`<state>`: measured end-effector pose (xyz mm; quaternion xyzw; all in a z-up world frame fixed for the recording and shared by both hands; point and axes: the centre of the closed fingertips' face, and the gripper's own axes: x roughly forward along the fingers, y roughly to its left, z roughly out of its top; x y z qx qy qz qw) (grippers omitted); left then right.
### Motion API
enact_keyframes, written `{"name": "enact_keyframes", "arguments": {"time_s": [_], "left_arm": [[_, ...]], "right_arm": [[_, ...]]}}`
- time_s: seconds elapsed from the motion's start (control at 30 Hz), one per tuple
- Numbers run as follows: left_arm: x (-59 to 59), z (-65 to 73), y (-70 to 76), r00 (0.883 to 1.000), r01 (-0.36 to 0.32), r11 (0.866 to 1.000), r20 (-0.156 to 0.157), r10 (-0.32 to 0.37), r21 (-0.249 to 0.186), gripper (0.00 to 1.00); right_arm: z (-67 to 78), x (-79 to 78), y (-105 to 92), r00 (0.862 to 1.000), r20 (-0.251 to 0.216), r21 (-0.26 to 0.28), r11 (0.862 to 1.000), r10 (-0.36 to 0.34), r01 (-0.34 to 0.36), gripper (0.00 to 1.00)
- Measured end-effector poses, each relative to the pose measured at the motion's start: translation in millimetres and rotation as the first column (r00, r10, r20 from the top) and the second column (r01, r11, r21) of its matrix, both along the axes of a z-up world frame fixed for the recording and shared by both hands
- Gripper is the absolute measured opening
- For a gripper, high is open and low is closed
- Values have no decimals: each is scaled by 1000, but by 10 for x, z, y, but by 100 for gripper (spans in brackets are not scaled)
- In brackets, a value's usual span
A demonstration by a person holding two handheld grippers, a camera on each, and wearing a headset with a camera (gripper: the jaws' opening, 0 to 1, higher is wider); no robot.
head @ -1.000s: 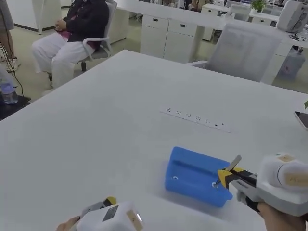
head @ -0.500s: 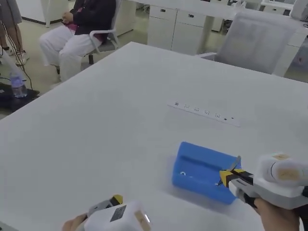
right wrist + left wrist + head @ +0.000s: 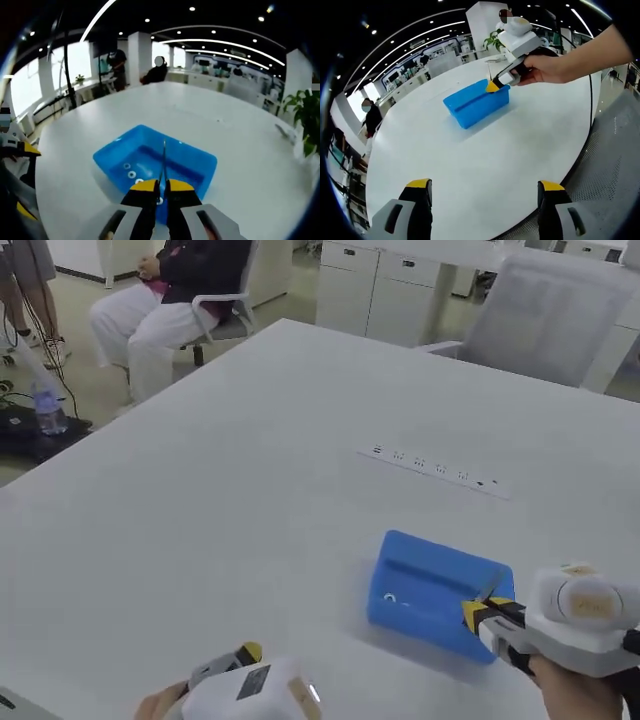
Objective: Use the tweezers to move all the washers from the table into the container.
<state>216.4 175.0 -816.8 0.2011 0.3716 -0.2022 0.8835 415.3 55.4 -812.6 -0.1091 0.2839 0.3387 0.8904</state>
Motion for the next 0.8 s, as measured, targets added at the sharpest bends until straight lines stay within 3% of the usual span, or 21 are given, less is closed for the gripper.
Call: {"name": "enact_keyframes", "arguments": {"time_s": [0.17,0.3,0.33,0.47,0.53,0.57,0.67,0.8], "left_arm": [[-5,0,-4,1000,1,1000,-3,-1,-1,88],[-41,-31,-20,999,1,1000,-37,-2,-11,82],[-41,-22,-27,999,6,1000,-32,-6,-11,82],[-39,4,-57,1000,18,1000,-22,-19,-22,82],[-45,21,-86,999,21,998,-29,-22,-55,80],[-57,36,-124,999,20,996,-41,-24,-92,75],[-36,113,-138,1000,22,992,-19,-24,-127,68],[-87,197,-285,997,57,972,-37,-67,-229,60]], "right_arm": [[-20,13,0,1000,3,-5,1000,7,-7,3],[-16,30,10,999,-32,22,1000,-9,9,4],[47,41,20,1000,-21,49,999,-15,16,4],[215,47,14,1000,17,53,998,-15,14,4],[331,28,29,999,37,69,998,-6,3,4],[369,13,33,999,40,78,997,-3,0,4],[484,-93,21,998,60,85,996,18,-23,4],[575,-326,60,996,61,74,994,72,-77,4]]}}
